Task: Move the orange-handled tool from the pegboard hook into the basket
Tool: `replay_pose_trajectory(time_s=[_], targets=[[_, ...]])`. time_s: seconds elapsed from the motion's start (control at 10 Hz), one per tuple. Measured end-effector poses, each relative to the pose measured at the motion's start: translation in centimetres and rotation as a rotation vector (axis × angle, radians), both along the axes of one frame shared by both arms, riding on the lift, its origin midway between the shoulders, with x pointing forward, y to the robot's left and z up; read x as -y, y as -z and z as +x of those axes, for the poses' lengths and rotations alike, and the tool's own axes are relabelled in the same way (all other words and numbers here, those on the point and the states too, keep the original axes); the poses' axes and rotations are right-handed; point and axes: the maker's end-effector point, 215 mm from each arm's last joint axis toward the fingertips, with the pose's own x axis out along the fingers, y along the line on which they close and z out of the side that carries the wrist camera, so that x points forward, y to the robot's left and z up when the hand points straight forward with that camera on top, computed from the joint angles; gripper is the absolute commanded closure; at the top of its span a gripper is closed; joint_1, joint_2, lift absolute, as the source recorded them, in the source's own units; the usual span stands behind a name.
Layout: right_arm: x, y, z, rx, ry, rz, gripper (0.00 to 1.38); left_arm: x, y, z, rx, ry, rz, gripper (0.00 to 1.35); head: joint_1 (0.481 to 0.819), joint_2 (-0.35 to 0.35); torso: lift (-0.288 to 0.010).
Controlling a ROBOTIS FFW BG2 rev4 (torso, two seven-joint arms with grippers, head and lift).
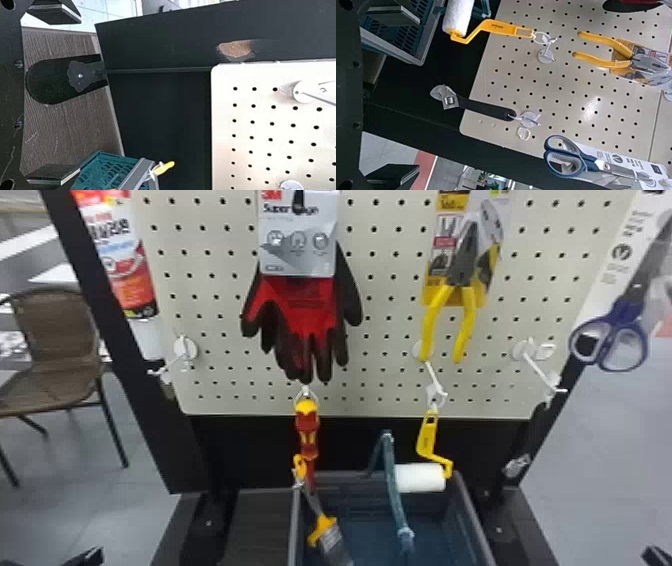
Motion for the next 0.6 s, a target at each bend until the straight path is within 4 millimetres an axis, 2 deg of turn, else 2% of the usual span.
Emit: replay_pose_trajectory(time_s=[0.6], targets=[[0.00, 0.00, 0.00, 0.000, 0.000, 0.000, 0.00, 0.00, 0.00, 0.00, 0.000, 0.000, 0.000, 0.00, 0.549, 0.000, -0.100]])
